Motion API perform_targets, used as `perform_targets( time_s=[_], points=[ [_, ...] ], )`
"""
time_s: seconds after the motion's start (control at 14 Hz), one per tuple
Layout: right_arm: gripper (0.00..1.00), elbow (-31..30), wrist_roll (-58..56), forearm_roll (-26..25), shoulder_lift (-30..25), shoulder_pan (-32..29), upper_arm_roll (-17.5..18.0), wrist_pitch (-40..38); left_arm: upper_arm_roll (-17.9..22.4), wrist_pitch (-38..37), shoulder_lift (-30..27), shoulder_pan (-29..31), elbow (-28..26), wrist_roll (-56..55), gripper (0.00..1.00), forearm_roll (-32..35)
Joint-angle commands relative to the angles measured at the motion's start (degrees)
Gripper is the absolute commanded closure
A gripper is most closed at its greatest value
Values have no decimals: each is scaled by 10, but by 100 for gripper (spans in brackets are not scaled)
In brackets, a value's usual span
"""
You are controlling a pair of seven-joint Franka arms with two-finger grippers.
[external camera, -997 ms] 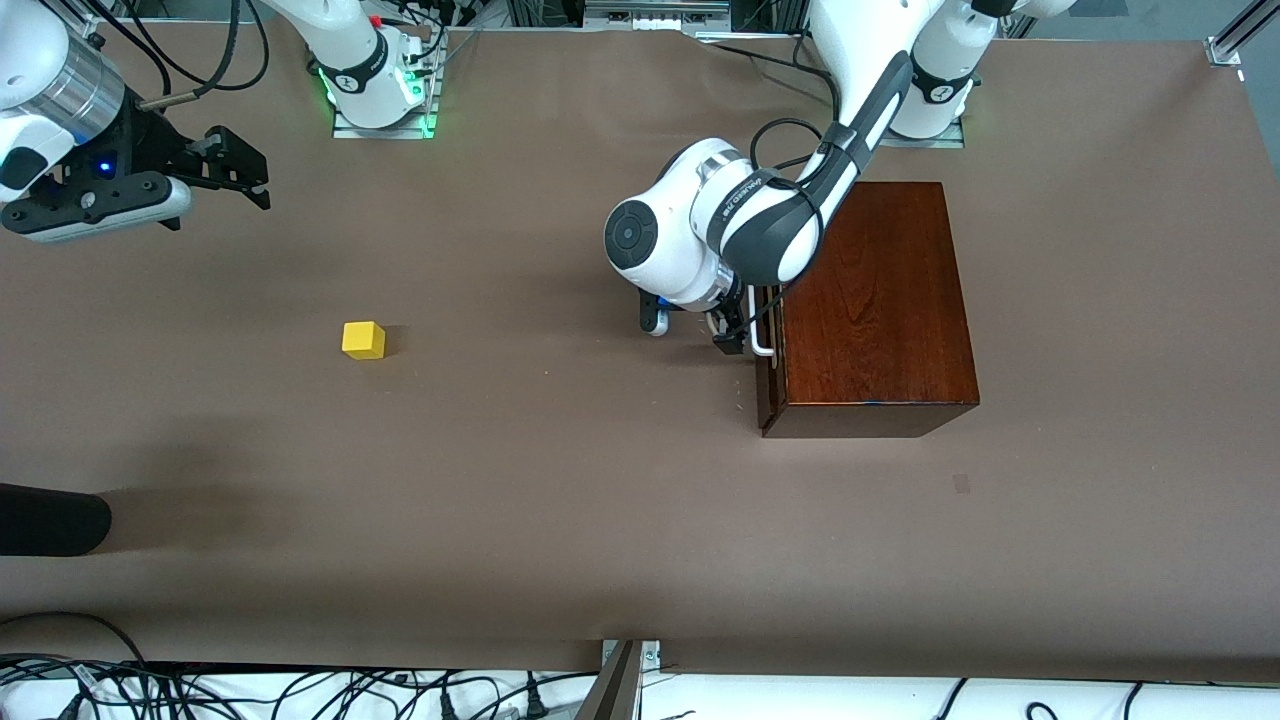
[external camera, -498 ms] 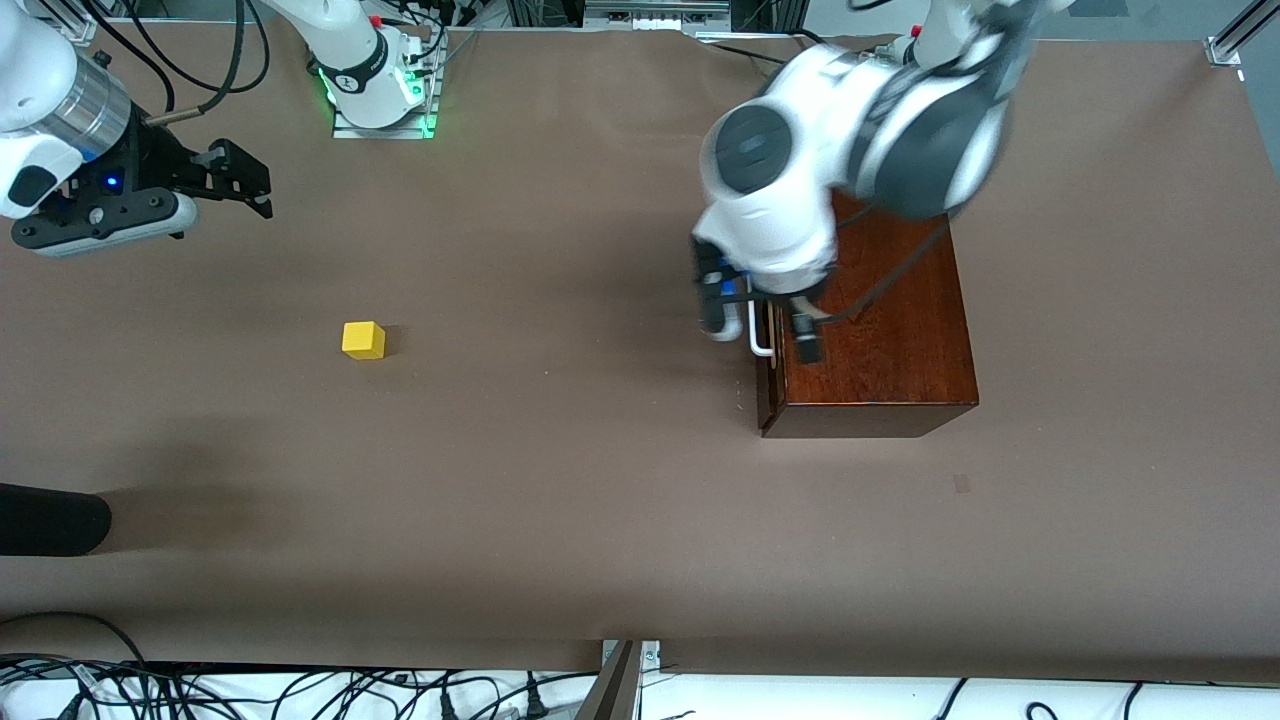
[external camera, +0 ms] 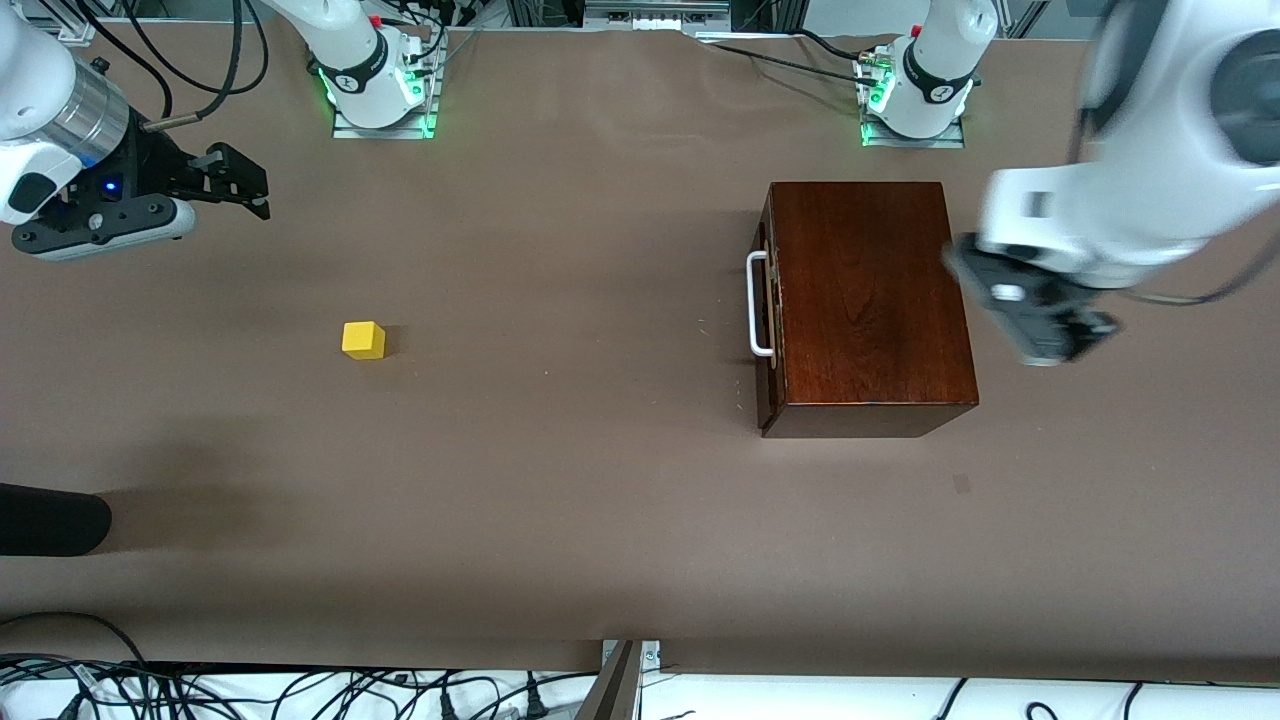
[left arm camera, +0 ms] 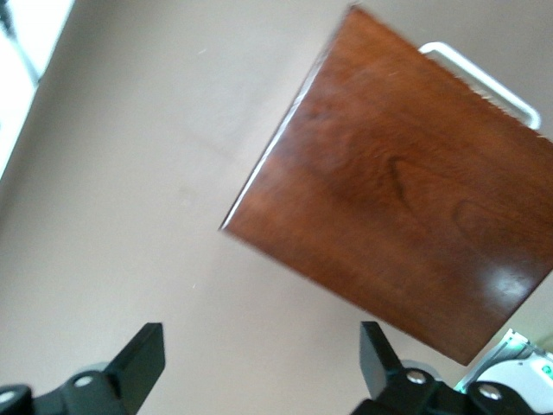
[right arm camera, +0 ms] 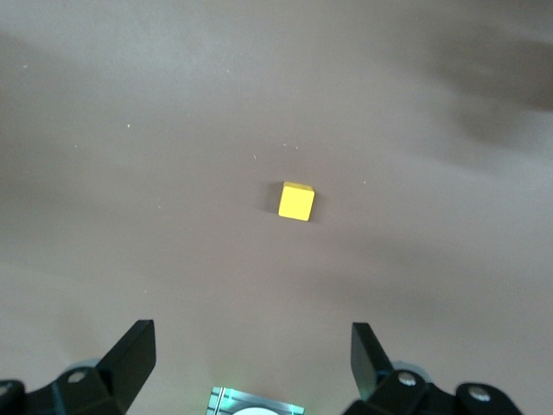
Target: Open drawer, take yellow block, close drawer
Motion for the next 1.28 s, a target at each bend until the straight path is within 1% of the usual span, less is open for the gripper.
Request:
perform_targets(
  time_s=[0.0, 0.07, 0.21, 0.36, 0.43, 0.5, 0.57, 0.64, 0.85, 1.07, 1.14, 1.21],
  points=[
    [0, 5, -2, -5, -2, -4, 1, 0, 27, -3, -48, 4, -36, -102, 0, -31],
    [0, 5, -1, -6, -2, -3, 1, 13, 28, 12, -76, 24, -64, -160, 0, -53],
    [0, 3, -1, -7, 0, -4, 1, 25, 29, 68, -131, 43, -138, -295, 0, -95],
    [0, 3, -1, -7, 7, -6, -3, 27, 35, 128, -174, 55, -191, -422, 0, -102],
    [0, 4, -1, -8, 7, -6, -3, 29, 35, 142, -191, 56, -218, -474, 0, -102],
    [0, 3, -1, -9, 7, -6, -3, 31, 36, 143, -204, 63, -244, -504, 0, -100],
    [0, 3, -1, -11, 8, -7, -4, 30, 36, 140, -217, 69, -271, -506, 0, -99],
    [0, 2, -1, -11, 8, -7, -5, 30, 35, 140, -226, 73, -283, -506, 0, -99],
    [0, 2, -1, -11, 8, -7, -5, 30, 30, 137, -221, 73, -278, -510, 0, -97],
    [0, 2, -1, -11, 8, -7, -5, 29, 26, 115, -213, 69, -271, -509, 0, -92],
    [0, 2, -1, -11, 8, -6, -5, 29, 26, 112, -200, 67, -253, -507, 0, -90],
    [0, 2, -1, -11, 8, -6, -5, 26, 26, 109, -196, 66, -245, -507, 0, -90]
  ],
)
